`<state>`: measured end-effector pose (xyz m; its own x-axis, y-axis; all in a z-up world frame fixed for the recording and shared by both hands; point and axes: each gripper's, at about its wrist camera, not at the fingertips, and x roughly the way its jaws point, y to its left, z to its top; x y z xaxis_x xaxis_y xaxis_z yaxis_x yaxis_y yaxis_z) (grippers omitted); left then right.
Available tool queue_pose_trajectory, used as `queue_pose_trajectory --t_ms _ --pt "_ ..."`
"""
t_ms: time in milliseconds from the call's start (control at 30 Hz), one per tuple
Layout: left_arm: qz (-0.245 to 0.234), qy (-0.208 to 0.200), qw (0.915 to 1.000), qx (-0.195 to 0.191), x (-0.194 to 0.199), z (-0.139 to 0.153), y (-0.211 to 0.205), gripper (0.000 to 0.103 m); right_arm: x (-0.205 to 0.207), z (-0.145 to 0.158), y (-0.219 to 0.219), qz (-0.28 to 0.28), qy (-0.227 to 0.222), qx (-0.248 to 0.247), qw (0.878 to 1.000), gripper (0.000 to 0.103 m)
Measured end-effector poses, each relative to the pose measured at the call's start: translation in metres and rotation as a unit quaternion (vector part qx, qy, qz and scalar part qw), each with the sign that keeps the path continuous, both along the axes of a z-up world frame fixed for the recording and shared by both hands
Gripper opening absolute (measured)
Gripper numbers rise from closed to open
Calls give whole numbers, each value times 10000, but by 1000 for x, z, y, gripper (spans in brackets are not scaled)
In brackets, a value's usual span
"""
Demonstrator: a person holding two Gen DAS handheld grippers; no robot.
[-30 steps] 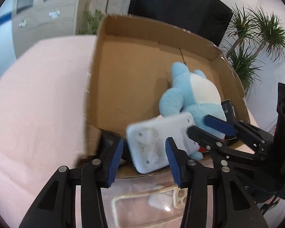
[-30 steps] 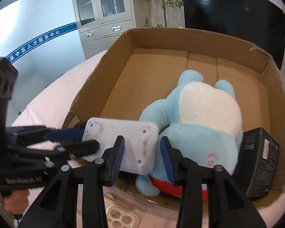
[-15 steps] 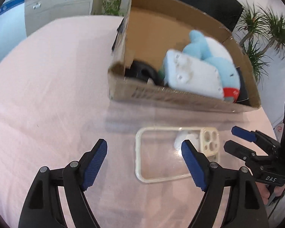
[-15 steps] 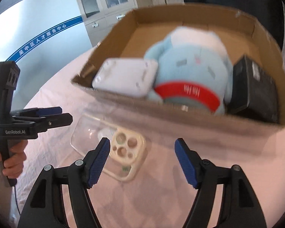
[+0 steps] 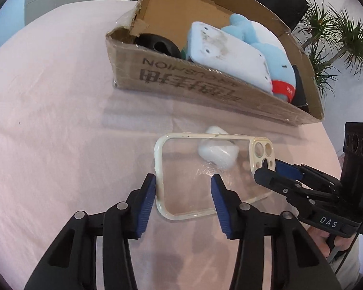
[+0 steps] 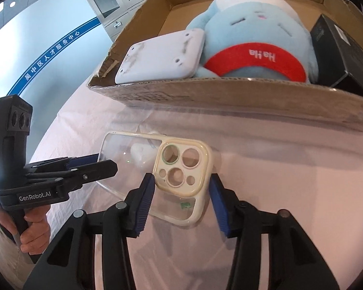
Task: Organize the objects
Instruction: 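Move both grippers to the clear phone case, then close both grippers on the edges of the clear phone case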
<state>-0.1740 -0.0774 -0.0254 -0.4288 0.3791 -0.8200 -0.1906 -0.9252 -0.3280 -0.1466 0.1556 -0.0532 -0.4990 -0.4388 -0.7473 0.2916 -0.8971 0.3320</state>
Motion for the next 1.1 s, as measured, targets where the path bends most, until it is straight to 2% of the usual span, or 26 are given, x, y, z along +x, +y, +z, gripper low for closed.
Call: queue_pose_trajectory --t_ms 33,167,233,300,333,433,633,933,1100 --pt "-37 20 10000 3 8 0 5 44 5 0 2 -5 12 -3 10000 45" --pt "-96 167 9998 -104 26 4 19 49 25 -1 5 -141 194 193 9995 57" --pt "-29 280 9994 -194 35 5 24 50 35 -1 3 -180 319 475 9982 55" --pt "-3 281 9995 -116 41 5 23 47 41 1 10 -295 275 322 9987 46" --pt "-35 270 9996 -41 43 6 22 43 43 1 15 -341 223 201 9990 46" --pt "-183 219 9995 93 48 6 23 38 51 3 28 -369 218 161 9990 46" --pt "-245 365 9989 182 57 17 33 38 71 16 37 -484 477 311 9972 46" --pt "-343 788 9961 214 64 56 42 38 88 56 45 -520 1060 502 9917 46" --pt "-388 1026 9938 182 62 81 49 38 87 74 47 -551 1243 447 9897 46"
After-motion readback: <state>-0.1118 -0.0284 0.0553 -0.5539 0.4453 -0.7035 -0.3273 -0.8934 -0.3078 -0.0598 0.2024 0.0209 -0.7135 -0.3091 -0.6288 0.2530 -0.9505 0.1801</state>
